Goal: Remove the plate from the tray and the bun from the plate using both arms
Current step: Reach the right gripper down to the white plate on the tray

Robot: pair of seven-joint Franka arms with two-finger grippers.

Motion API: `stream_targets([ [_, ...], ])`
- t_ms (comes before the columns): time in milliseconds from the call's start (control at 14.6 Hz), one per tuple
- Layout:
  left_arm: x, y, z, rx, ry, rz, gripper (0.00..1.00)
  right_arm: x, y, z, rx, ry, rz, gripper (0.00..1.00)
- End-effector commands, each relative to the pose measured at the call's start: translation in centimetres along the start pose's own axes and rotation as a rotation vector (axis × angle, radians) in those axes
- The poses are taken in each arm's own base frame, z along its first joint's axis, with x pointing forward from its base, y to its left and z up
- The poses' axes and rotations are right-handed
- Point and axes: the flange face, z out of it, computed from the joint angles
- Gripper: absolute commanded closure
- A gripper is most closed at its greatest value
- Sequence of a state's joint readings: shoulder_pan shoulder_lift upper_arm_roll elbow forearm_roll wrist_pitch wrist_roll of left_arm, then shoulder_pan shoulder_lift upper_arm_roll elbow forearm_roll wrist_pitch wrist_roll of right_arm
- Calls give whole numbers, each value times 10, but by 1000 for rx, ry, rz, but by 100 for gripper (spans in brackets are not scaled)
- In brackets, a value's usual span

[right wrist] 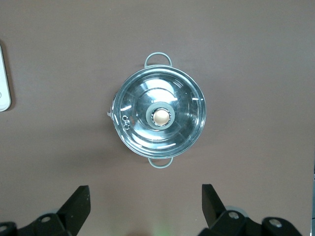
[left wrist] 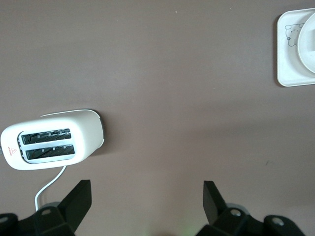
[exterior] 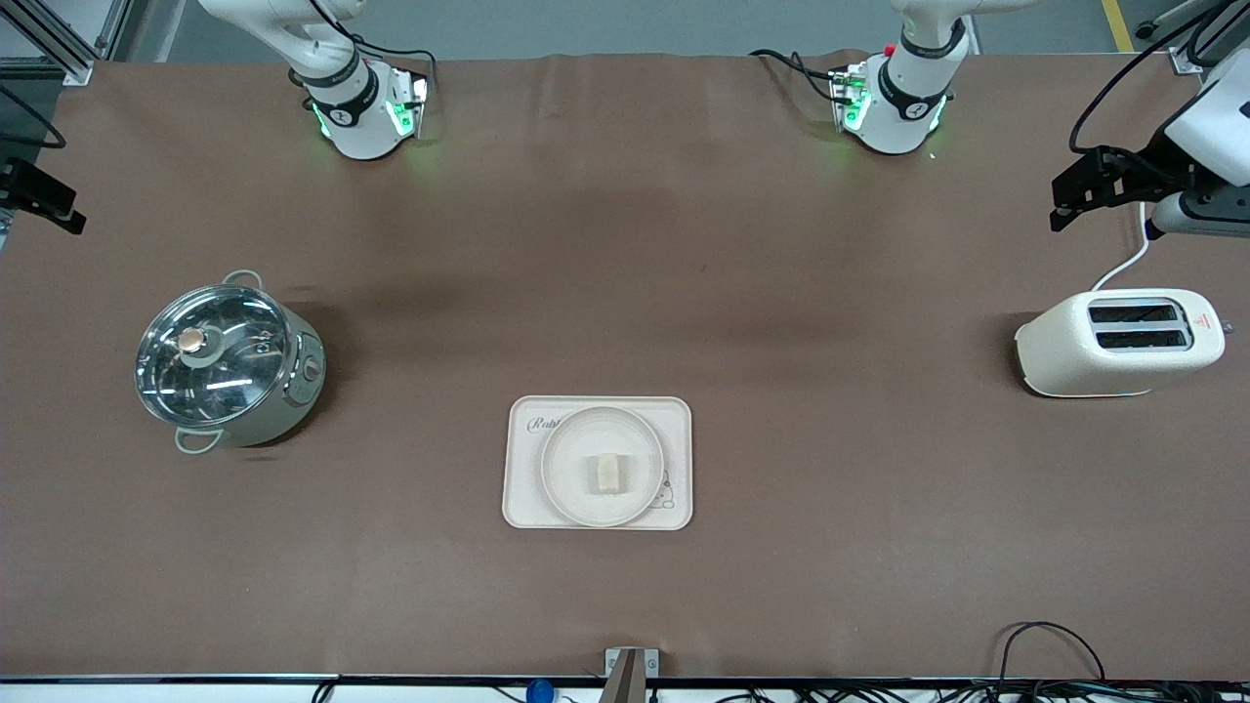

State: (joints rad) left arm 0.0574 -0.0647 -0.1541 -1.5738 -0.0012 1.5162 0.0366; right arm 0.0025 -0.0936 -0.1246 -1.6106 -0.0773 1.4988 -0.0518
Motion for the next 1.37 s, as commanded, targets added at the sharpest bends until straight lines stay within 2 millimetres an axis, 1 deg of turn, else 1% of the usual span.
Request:
stream_targets([
  [0,-1,1,-5,-7,-7,1,0,-4,-2,-2,-18,-1,-4,0],
  [274,0,0,-5,0,-4,0,0,-4,-2,-3,-15,3,-4,0],
  [411,0,0,-10,1,5,0,0,-4,-7,-3,-14,2,-14,0],
  [548,1,0,-9,0,2,0,0,-3,-9,-2,-10,-1,-13,0],
  [685,5,-1,-2,-2,-8,3,0,-4,-28,-1,17,-13,-35,0],
  [822,6,-2,0,-9,-13,7,0,-4,-43,3,77,-30,2,0],
  [890,6,-2,1,-9,-16,8,0,-3,-59,6,89,-34,3,0],
  [959,6,-2,2,-9,-17,7,0,1,-76,13,106,-39,1,0],
  [1027,6,-2,2,-9,-17,1,0,16,-94,35,144,-59,20,0],
  [1096,6,-1,2,-10,-19,-1,0,28,-105,53,203,-68,58,0],
  [1164,7,1,3,-10,-19,5,0,41,-124,78,270,-72,77,0],
  [1301,10,0,8,-10,-28,1,0,64,-166,120,313,-83,66,0],
])
